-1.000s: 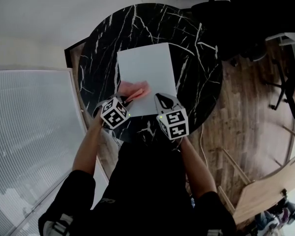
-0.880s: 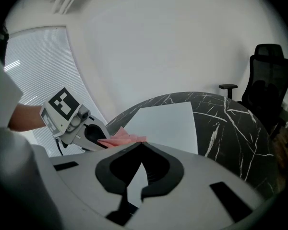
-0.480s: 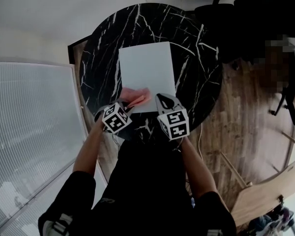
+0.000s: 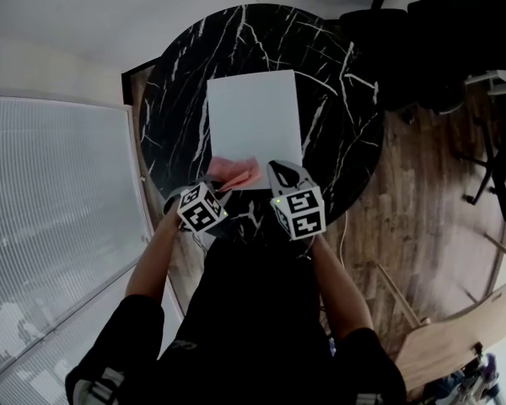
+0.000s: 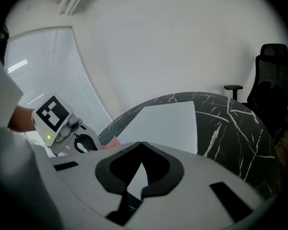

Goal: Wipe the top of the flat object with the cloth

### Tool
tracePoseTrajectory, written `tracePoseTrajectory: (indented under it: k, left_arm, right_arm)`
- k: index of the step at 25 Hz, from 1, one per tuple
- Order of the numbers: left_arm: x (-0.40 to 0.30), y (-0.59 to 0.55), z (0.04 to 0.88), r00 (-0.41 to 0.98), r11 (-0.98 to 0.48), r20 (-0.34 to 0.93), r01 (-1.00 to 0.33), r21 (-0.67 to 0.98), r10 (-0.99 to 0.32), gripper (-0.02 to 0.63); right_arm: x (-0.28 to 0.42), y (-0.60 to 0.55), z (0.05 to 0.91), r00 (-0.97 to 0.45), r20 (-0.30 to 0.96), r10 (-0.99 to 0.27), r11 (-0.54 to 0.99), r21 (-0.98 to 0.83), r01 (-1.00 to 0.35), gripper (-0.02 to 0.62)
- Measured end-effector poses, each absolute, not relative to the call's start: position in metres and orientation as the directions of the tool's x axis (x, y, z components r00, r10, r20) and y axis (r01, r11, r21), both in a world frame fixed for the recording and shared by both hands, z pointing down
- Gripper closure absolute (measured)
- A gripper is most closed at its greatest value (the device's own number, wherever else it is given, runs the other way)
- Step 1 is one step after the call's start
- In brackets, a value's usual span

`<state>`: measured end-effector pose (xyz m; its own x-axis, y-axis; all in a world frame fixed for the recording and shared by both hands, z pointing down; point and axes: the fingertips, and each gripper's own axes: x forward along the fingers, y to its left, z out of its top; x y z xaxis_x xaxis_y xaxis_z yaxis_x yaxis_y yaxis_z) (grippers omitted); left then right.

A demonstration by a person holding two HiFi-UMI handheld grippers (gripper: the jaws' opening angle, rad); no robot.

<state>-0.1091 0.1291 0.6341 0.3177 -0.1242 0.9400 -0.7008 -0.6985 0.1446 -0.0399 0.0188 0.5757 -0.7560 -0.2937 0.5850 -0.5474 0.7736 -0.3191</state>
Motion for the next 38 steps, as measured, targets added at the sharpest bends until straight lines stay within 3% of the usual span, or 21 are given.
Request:
tracePoseTrajectory:
  k: [17, 22, 38]
  left_arm:
    - [-0.100, 0.144, 0.633, 0.356, -0.723, 0.934, -0.656, 0.218, -0.041, 0.584]
    - [-0.113, 0.107, 0.603, 0.397, -0.693, 0.903, -0.698, 0.180, -0.166, 0.584]
    - [-0.169, -0.093, 0.523, 0.234, -0.687, 0.831, -0.691, -0.223, -0.505, 0.585]
  right_arm:
    - [-0.049, 0.015, 0.577, -0.764, 0.581, -0.279, 0.768, -0.343, -0.541, 0.601]
    - [-0.050, 0.009, 0.579, -0.760, 0.578, -0.298, 0.756, -0.343, -0.557, 0.600]
    - [-0.034, -0.014, 0.573, -0.725, 0.585, -0.363, 0.685, -0.360, -0.633, 0.600]
